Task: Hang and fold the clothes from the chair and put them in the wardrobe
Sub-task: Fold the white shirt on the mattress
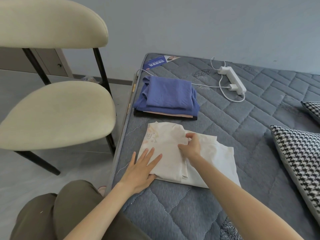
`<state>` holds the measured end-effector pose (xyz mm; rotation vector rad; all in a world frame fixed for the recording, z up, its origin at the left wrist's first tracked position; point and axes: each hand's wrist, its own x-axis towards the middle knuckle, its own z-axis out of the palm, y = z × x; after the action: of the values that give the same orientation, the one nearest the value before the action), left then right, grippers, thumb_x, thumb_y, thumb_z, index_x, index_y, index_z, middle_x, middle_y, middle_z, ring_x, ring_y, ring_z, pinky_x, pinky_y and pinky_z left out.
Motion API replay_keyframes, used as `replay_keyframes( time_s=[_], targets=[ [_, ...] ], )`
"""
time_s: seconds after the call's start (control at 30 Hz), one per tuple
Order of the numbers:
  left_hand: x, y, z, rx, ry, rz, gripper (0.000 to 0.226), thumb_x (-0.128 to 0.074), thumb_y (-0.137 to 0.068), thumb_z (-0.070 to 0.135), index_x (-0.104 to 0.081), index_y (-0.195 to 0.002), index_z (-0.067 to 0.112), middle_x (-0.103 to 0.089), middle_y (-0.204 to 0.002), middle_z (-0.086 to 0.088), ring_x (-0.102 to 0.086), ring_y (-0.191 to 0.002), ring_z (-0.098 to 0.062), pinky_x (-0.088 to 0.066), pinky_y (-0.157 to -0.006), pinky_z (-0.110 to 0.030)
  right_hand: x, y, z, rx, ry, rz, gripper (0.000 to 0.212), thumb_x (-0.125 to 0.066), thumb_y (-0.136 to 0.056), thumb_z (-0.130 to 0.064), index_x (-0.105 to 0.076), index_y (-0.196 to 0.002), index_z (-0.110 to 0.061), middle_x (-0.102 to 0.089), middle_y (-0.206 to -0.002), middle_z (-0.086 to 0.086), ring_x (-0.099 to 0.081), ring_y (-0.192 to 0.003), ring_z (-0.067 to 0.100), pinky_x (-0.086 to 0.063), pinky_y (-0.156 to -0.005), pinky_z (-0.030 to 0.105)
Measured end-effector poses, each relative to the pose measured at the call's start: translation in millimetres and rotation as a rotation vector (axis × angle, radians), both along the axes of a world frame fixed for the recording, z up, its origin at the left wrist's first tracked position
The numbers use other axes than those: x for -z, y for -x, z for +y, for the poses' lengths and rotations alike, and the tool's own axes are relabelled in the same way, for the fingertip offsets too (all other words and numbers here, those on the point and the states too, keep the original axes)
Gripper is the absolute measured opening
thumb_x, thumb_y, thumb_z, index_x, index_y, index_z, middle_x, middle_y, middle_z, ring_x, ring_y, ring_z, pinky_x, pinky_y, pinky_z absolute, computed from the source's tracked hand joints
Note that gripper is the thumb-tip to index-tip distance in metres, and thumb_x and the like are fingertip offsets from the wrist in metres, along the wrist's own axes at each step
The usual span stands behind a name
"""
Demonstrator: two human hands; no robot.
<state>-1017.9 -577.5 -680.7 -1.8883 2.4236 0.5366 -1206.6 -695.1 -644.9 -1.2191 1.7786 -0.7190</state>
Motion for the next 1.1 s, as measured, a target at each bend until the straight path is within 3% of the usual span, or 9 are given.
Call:
replay_keyframes(
  time_s=[0.17,0.27,0.43,0.6,0.67,0.73,0.87,1.0,1.1],
  targets=[
    [-10,9,-5,-0.110,-0.159,0.220,0.107,-0.019,-0.063,0.093,0.022,-0.146,0.040,0.039,-0.146,0.016,0.040,-0.135,-0.010,0.024,-0.112,-0.047,-5,-6,6,-0.171,0.409,0.257,0.049,-0.055,-0.081,0.006,-0.051,-0.126,-0.014,-0.047,-0.137,0.002,-0.040,-0.128,0.022,-0.033,-0.108,0.030],
    [-12,12,-9,-0.292,-0.163,0.423,0.088,-0.020,-0.086,0.074,0.027,-0.146,0.030,0.039,-0.148,0.014,0.039,-0.135,-0.009,0.022,-0.113,-0.043,-9,-20,10,-0.375,0.619,0.422,0.050,-0.051,-0.089,0.001,-0.048,-0.137,-0.013,-0.039,-0.150,0.003,-0.029,-0.140,0.023,-0.023,-0.117,0.033],
    [-2,13,-12,-0.366,-0.148,0.330,0.066,-0.017,-0.103,0.042,0.025,-0.147,0.017,0.034,-0.152,0.007,0.031,-0.141,-0.015,0.015,-0.116,-0.042,22,-35,24,-0.718,0.303,0.680,0.055,-0.019,-0.103,-0.039,-0.007,-0.154,-0.023,0.002,-0.162,0.002,0.009,-0.148,0.026,0.006,-0.120,0.043],
    [5,13,-9,-0.395,-0.104,0.292,0.069,-0.019,-0.103,0.044,0.024,-0.147,0.014,0.039,-0.147,0.003,0.026,-0.143,-0.021,0.013,-0.117,-0.039,46,-18,31,-0.719,0.247,0.797,0.074,0.012,-0.081,-0.059,0.010,-0.151,-0.035,0.014,-0.161,-0.002,0.015,-0.148,0.022,0.014,-0.118,0.046],
    [3,15,-8,-0.445,-0.102,0.336,0.073,-0.025,-0.102,0.045,0.020,-0.149,0.013,0.033,-0.151,0.002,0.016,-0.146,-0.023,0.006,-0.118,-0.038,42,-19,30,-0.708,0.242,0.820,0.071,0.006,-0.085,-0.059,0.004,-0.152,-0.035,0.008,-0.162,-0.002,0.010,-0.149,0.021,0.013,-0.117,0.047],
    [-1,15,-8,-0.542,-0.115,0.395,0.080,-0.037,-0.098,0.048,0.011,-0.152,0.014,0.011,-0.160,-0.002,-0.001,-0.145,-0.027,-0.008,-0.116,-0.040,35,-21,27,-0.676,0.312,0.856,0.058,-0.020,-0.097,-0.047,-0.019,-0.152,-0.027,-0.016,-0.160,0.001,-0.011,-0.147,0.026,0.006,-0.117,0.051],
    [3,7,-16,-0.720,-0.114,0.535,0.088,-0.063,-0.080,0.056,-0.028,-0.144,0.006,-0.037,-0.143,-0.011,-0.031,-0.131,-0.031,-0.024,-0.106,-0.038,10,-30,3,-0.656,0.657,0.874,0.043,-0.065,-0.079,-0.005,-0.060,-0.121,-0.017,-0.059,-0.126,0.004,-0.055,-0.113,0.031,-0.035,-0.106,0.049],
    [-2,0,-19,-0.830,-0.193,0.675,0.070,-0.076,-0.074,0.046,-0.047,-0.123,0.007,-0.055,-0.119,-0.002,-0.052,-0.111,-0.021,-0.044,-0.084,-0.030,-25,-57,-25,-1.060,0.578,0.926,0.068,-0.051,-0.086,0.007,-0.039,-0.143,-0.028,-0.033,-0.152,-0.005,-0.038,-0.128,0.024,-0.035,-0.101,0.036],
    [-9,-3,-17,-0.858,-0.257,0.704,0.060,-0.079,-0.071,0.046,-0.050,-0.111,0.010,-0.056,-0.107,0.002,-0.054,-0.097,-0.015,-0.039,-0.062,-0.021,-35,-83,-43,-1.326,0.483,1.095,0.072,-0.051,-0.089,0.005,-0.030,-0.148,-0.033,-0.021,-0.157,-0.006,-0.030,-0.130,0.025,-0.038,-0.100,0.038]
  ],
)
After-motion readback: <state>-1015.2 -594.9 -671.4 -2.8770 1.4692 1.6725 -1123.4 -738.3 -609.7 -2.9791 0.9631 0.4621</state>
